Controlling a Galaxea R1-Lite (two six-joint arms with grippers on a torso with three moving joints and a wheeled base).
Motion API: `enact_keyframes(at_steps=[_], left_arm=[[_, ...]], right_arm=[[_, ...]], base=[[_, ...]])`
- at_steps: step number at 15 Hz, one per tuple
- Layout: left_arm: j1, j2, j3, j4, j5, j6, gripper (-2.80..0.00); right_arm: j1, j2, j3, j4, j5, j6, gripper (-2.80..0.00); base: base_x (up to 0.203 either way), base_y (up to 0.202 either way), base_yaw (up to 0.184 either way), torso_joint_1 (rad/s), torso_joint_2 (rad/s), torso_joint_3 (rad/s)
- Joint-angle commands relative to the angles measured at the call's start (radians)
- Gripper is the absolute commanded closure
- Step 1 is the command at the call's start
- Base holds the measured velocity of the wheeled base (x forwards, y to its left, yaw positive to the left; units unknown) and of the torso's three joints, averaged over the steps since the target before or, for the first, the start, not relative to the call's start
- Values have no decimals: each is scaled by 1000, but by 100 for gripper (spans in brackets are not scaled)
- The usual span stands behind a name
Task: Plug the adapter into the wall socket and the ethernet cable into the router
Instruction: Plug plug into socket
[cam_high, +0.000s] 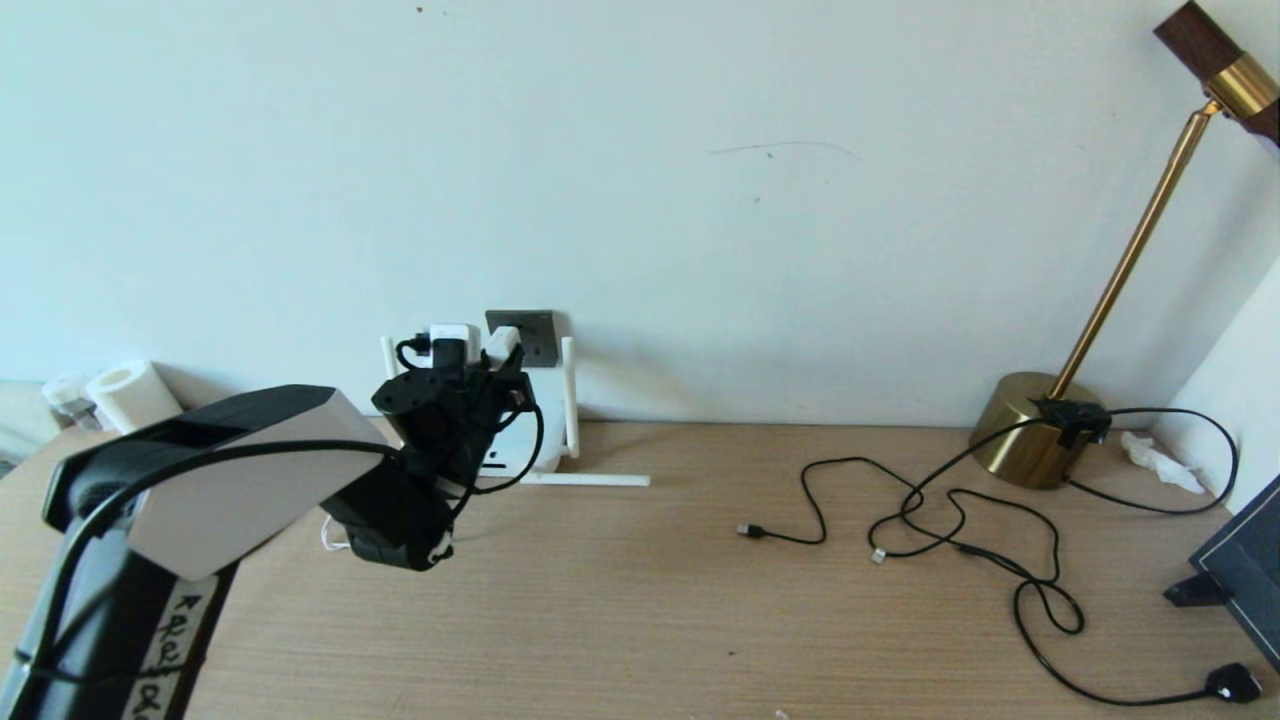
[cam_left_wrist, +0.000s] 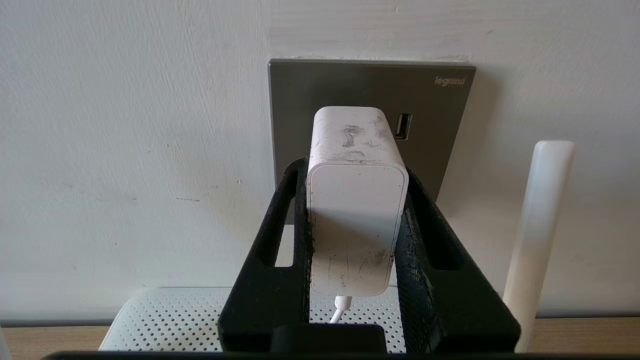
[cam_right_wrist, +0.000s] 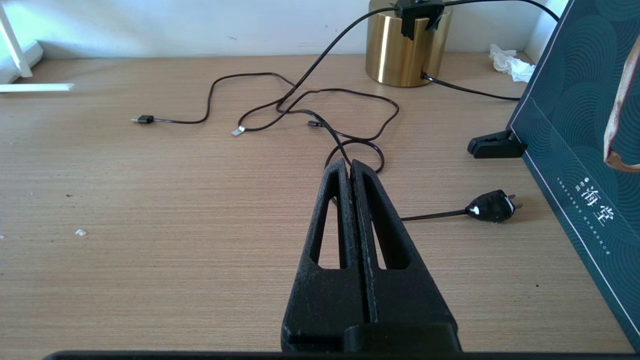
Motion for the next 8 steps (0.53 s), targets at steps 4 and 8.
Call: enact_keyframes(at_steps=[4, 8], left_arm=[[2, 22, -34, -8, 1, 1, 0], [2, 25, -41, -8, 1, 1, 0]], right_arm=[[0, 0, 0, -1, 0, 0, 0], [0, 0, 0, -1, 0, 0, 0]], base=[[0, 0, 0, 0, 0, 0], [0, 0, 0, 0, 0, 0]])
